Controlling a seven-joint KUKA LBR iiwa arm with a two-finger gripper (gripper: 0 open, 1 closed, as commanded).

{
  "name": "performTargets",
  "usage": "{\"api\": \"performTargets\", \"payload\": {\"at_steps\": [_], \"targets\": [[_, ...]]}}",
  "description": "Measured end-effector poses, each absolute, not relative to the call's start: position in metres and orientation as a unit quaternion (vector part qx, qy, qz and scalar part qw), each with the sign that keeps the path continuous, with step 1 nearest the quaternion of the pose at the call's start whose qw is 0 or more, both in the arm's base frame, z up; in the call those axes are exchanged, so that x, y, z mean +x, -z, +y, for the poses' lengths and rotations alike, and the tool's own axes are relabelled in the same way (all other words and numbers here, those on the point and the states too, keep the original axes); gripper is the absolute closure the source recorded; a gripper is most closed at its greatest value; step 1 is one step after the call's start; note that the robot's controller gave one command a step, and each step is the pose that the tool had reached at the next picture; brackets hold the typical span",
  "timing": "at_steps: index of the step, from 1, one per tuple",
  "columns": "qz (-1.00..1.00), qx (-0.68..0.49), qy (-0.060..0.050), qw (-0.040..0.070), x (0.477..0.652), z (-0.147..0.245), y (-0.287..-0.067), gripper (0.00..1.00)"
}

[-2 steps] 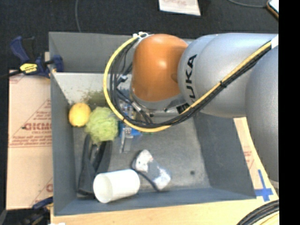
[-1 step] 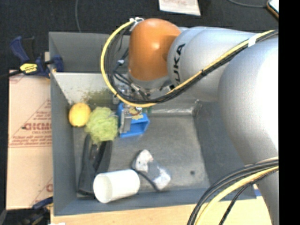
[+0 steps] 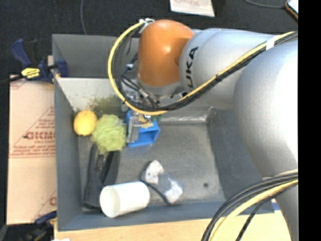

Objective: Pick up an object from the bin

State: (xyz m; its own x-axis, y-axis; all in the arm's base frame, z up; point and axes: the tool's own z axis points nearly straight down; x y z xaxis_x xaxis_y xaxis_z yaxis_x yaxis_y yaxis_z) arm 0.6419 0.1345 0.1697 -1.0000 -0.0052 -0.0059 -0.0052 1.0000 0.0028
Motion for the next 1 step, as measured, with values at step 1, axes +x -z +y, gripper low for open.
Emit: {"api": "performTargets", "payload": {"at_steps": [1], "targets": [[0.998, 0.061, -0.001, 0.004, 0.6367, 0.1108, -0.1553, 0.0]]}}
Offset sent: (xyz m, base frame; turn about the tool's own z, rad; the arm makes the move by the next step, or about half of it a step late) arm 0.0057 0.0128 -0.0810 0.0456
